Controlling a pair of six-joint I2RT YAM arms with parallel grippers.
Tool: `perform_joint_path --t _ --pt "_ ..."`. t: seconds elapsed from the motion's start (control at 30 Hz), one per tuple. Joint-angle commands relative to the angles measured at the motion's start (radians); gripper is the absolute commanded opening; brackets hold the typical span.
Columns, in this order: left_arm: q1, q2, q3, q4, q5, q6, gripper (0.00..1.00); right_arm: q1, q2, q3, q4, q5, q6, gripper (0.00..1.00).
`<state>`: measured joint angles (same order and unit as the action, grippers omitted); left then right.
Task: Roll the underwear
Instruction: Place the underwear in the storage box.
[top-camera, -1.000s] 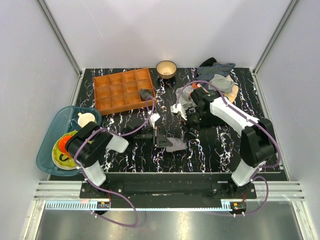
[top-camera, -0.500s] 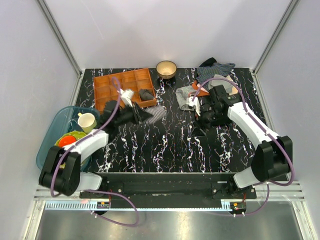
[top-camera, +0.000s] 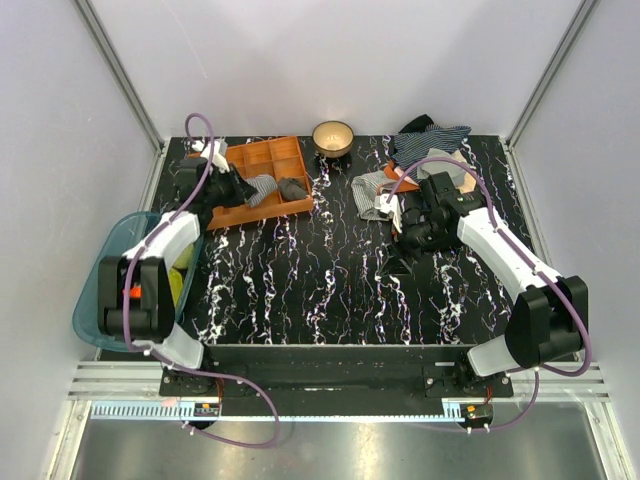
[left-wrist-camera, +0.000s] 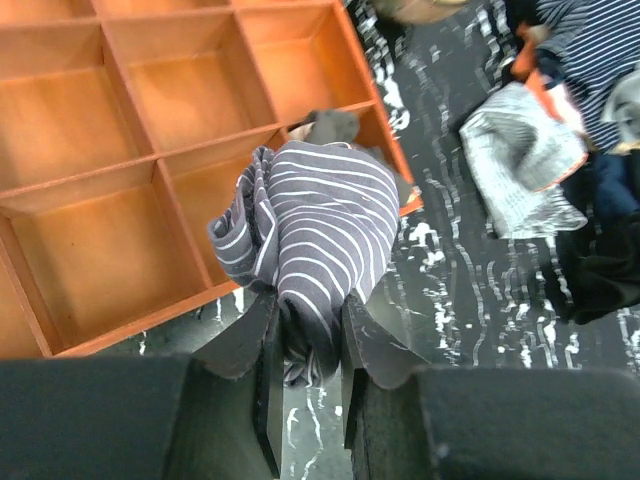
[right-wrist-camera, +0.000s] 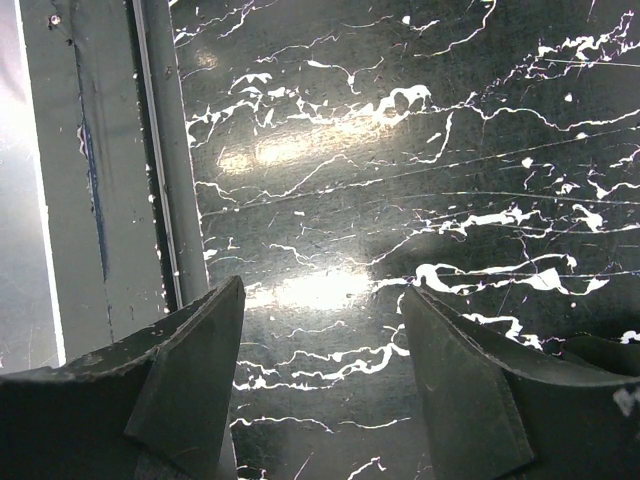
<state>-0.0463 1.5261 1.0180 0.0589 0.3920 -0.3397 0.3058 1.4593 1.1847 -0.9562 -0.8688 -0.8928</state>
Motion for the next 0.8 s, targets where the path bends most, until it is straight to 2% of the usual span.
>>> perform_joint_path --t 0.0,0.27,0.77 --pt "0.011 0.112 0.105 -0.056 -0.033 0.056 0.00 0.004 -0.020 -0.004 0.024 -0.033 0.006 0.73" --pt "0.011 0.284 0.197 -0.048 -0.041 0.030 0.00 0.004 -0.001 -0.005 0.024 -0.019 0.006 0.73" --pt "0.008 0.454 0.315 -0.033 -0.050 -0.039 0.00 0.003 0.018 -0.007 0.017 -0.019 0.006 0.73"
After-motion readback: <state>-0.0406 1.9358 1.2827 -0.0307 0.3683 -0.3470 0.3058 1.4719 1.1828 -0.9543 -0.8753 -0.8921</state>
